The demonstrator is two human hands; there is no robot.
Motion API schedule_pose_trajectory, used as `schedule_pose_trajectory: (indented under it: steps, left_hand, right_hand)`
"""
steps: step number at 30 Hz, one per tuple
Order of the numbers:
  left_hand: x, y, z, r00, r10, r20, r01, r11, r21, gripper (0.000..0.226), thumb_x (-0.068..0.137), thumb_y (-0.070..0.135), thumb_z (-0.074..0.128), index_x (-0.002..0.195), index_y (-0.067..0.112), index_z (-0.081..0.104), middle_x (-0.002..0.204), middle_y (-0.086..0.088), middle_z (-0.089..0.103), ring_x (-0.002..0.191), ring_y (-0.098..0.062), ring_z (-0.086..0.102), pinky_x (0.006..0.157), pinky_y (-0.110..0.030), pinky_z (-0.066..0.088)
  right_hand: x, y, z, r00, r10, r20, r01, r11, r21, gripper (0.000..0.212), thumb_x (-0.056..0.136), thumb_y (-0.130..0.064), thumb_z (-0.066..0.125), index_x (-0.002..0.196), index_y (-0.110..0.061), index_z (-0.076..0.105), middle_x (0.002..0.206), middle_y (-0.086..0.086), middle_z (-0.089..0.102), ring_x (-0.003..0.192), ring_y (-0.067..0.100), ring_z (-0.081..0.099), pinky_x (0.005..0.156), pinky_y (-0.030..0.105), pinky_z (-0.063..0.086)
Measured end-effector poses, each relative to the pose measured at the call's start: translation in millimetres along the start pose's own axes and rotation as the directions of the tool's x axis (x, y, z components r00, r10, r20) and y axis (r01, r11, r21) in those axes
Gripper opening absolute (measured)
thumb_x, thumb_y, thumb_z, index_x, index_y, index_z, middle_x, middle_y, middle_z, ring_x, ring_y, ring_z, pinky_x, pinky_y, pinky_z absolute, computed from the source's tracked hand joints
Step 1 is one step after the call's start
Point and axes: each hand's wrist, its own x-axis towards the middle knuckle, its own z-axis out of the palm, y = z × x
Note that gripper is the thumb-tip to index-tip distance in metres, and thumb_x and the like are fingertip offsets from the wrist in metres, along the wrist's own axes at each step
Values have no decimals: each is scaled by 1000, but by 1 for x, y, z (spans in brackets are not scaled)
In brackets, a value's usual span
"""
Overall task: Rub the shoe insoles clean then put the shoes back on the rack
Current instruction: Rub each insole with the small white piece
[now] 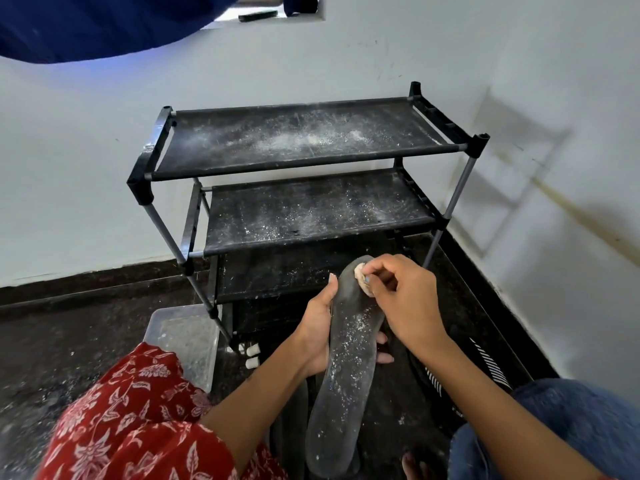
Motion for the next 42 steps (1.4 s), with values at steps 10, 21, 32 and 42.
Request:
schedule_pose_trajectory:
  steps: [10, 21, 32, 42]
  left_hand:
    - [-1, -1, -1, 1000, -7, -2, 7, 1000, 2, 78, 91, 66, 21, 104, 3, 64, 82, -19, 62, 70, -31, 59, 76, -57, 51]
    - [-2, 5, 1, 990, 59, -124, -62, 998, -15, 69, 95, 59, 24, 106, 7, 67, 91, -18, 68, 83, -30, 64, 76, -42, 52]
    - [-4, 2, 4, 996, 14, -89, -13, 1000, 10, 67, 95, 60, 23, 109, 11, 65, 92, -17, 70, 80, -30, 68, 68, -45, 57]
    - [-1, 0, -1, 997, -73, -28, 74, 997, 27, 77, 92, 66, 19, 119, 7, 61, 109, -22, 62, 70, -28, 61, 78, -58, 51]
  right_hand:
    - [-1, 1, 2, 987, -118, 109, 141, 960, -242, 18, 88, -14, 61, 103, -16, 70, 92, -1, 68, 81, 20, 64, 70, 37, 54]
    - [-15, -11, 17, 960, -216, 176, 247, 953, -176, 18, 78, -8, 61, 88, -12, 75, 84, 1, 68, 73, 17, 66, 67, 26, 55]
    - [-16, -12, 16, 975, -196, 108, 213, 960, -179, 12, 77, -5, 66, 84, -10, 74, 85, 1, 67, 77, 15, 64, 75, 22, 50]
    - [13, 8, -16, 998, -11, -68, 2, 991, -135, 17, 82, -5, 65, 95, -12, 74, 91, 1, 69, 73, 12, 65, 71, 32, 56]
